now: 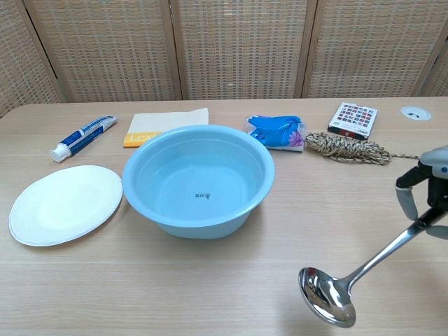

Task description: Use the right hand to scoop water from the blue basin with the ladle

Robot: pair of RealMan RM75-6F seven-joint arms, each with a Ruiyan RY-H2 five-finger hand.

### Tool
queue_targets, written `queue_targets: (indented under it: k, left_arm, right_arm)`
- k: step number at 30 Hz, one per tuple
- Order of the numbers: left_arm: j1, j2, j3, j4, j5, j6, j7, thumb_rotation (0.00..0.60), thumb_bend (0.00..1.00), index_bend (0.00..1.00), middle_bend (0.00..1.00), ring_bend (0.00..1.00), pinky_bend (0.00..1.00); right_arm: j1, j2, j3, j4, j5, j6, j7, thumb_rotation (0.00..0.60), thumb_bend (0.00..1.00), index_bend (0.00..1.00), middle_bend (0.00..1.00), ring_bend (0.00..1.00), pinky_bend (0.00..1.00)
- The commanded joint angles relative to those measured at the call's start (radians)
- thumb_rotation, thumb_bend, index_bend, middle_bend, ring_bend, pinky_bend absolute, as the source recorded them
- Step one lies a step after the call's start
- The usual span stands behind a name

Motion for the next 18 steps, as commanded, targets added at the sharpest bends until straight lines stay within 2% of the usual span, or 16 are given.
queue_targets:
  k: [1,7,15,18]
  left_arm:
    - [-0.004,-0.001,-0.002,0.001,-0.006,-0.005,0.0,0.6,0.0,0.0,0.0,0.0,0.0]
    - [-0.011,0.0,-0.01,0.007,-0.026,-0.018,-0.009,0.6,0.0,0.0,0.0,0.0,0.0]
    - [-0.034,-0.01,-0.023,0.032,-0.056,-0.055,-0.022,0.6,0.0,0.0,0.0,0.0,0.0]
    - [-0.041,-0.013,-0.028,0.04,-0.066,-0.064,-0.025,0.6,0.0,0.0,0.0,0.0,0.0]
  right_arm:
    - [0.019,0.033,0.024,-0.045,-0.002,-0.003,-0.002,0.6,0.72,0.79,1.0,1.0,1.0]
    - [0.065,0.066,0.081,-0.104,0.07,-0.027,-0.061,0.6,0.72,0.8,1.0,1.0,1.0]
    - [0.191,0.067,0.19,-0.143,0.295,-0.077,-0.213,0.6,0.72,0.81,1.0,1.0,1.0]
    - [0.241,0.055,0.216,-0.142,0.377,-0.091,-0.263,0.6,0.73,0.81,1.0,1.0,1.0]
